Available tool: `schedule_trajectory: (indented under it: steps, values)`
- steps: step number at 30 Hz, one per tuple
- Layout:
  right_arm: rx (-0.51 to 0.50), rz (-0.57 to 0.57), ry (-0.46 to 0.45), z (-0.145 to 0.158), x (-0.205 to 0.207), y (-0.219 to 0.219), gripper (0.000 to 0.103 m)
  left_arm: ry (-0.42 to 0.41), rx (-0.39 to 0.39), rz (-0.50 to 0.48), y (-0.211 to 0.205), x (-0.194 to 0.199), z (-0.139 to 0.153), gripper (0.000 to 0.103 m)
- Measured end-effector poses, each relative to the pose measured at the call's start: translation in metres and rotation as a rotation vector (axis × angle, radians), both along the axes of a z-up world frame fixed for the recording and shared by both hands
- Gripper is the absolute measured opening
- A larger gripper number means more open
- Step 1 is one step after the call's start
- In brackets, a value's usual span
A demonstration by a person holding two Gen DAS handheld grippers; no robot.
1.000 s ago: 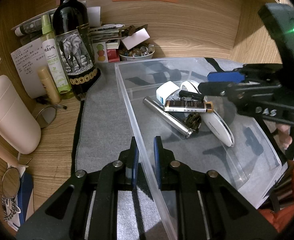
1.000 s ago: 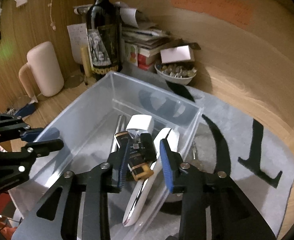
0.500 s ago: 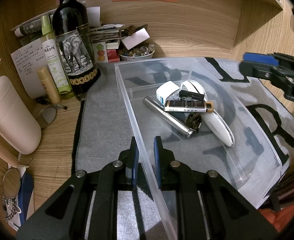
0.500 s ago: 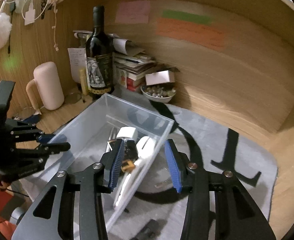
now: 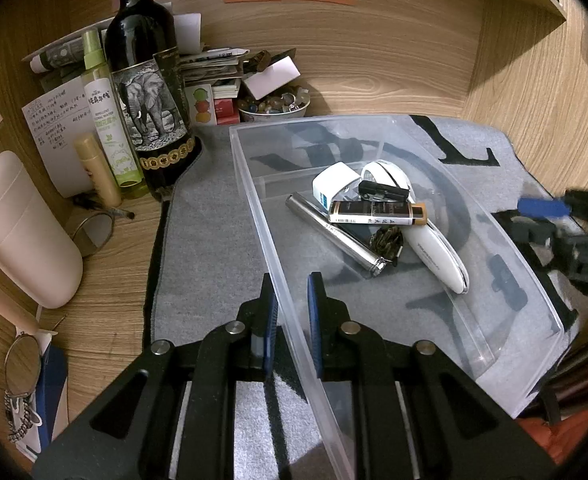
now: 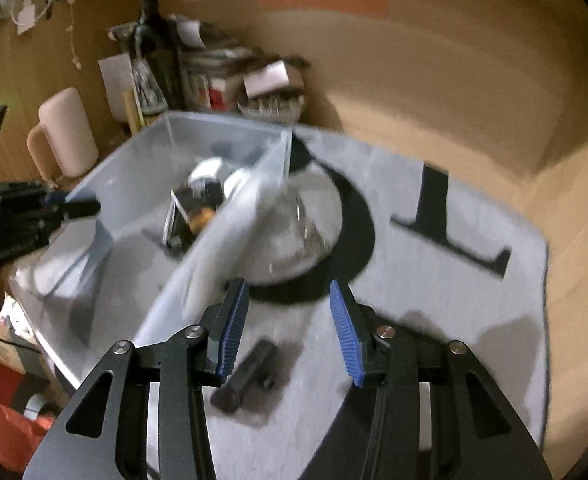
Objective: Organize rigid objects
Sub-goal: 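Grasp the second small black piece with the right tool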
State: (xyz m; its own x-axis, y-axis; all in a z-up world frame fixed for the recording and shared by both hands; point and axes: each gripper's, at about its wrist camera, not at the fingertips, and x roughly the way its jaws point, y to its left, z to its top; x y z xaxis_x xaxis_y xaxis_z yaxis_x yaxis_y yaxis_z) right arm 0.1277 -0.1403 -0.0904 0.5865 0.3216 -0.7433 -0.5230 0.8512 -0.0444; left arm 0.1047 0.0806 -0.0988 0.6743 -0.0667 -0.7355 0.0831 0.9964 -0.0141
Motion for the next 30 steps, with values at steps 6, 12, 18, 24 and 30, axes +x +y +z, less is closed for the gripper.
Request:
schedule_trajectory:
  steps: [6, 12, 18, 24, 30]
  values:
    - [0.007, -0.002, 0.089, -0.027, -0.008, -0.003, 0.039, 0.0, 0.002, 0.0, 0.0, 0.0, 0.0, 0.014]
    - [0.018, -0.011, 0.159, -0.05, -0.008, -0.005, 0.039, 0.0, 0.001, 0.0, 0.0, 0.0, 0.0, 0.014]
    - [0.025, -0.007, 0.129, -0.048, -0.014, -0.008, 0.023, 0.0, 0.0, 0.0, 0.0, 0.0, 0.0, 0.014]
    - [0.038, -0.015, 0.093, -0.039, -0.014, -0.011, 0.021, 0.0, 0.001, -0.001, 0.0, 0.0, 0.0, 0.014]
    - [0.051, -0.029, 0.041, -0.021, -0.007, -0.013, 0.021, 0.0, 0.0, 0.0, 0.0, 0.0, 0.0, 0.014]
